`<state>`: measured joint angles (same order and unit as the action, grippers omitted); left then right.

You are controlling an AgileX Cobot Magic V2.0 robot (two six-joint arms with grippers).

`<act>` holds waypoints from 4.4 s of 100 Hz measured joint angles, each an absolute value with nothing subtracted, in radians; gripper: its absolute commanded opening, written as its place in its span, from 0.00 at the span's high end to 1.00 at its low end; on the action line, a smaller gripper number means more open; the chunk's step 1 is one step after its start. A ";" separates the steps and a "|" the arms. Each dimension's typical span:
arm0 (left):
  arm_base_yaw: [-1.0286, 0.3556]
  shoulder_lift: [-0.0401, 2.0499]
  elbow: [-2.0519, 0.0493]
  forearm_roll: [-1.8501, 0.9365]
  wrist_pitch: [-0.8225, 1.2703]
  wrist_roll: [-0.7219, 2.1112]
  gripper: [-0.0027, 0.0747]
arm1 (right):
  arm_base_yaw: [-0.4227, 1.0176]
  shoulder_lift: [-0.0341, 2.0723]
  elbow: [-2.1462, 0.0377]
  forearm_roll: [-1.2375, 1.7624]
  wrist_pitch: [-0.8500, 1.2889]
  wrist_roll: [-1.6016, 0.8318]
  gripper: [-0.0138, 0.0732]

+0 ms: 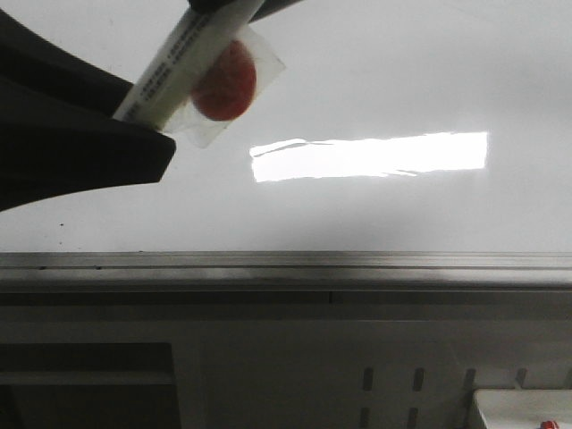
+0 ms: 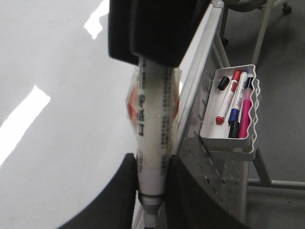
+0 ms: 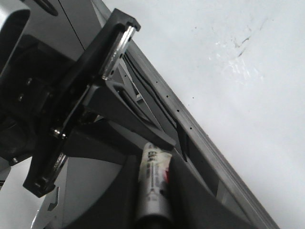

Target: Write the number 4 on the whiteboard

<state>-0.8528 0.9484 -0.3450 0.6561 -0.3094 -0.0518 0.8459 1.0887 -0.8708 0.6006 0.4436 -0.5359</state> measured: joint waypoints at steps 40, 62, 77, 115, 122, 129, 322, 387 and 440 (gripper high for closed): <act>-0.859 0.904 -0.345 0.528 -0.230 -0.048 0.45 | 0.846 1.091 -0.875 0.606 0.432 -0.536 0.91; -0.826 0.748 -0.345 0.431 -0.068 -0.048 0.41 | 0.762 1.119 -0.950 0.609 0.465 -0.536 0.91; -0.777 0.640 -0.345 0.329 -0.014 -0.048 0.43 | 0.698 1.170 -1.041 0.609 0.479 -0.536 0.91; -0.649 0.560 -0.345 0.260 0.000 -0.048 0.44 | 0.623 1.334 -1.199 0.557 0.443 -0.536 0.91; -0.649 0.560 -0.345 0.260 0.000 -0.048 0.44 | 0.613 1.352 -1.201 0.555 0.428 -0.534 0.91; -0.649 0.560 -0.345 0.260 0.000 -0.048 0.44 | 0.609 1.370 -1.201 0.552 0.422 -0.534 0.91; -0.649 0.560 -0.345 0.258 0.000 -0.048 0.44 | 0.614 1.342 -0.947 0.632 0.491 -0.533 0.92; -0.783 0.888 -0.375 0.400 -0.143 -0.048 0.44 | 0.804 1.311 -1.082 0.609 0.534 -0.583 0.92; -0.789 0.906 -0.379 0.445 -0.144 -0.023 0.99 | 0.824 1.311 -1.090 0.609 0.509 -0.585 0.81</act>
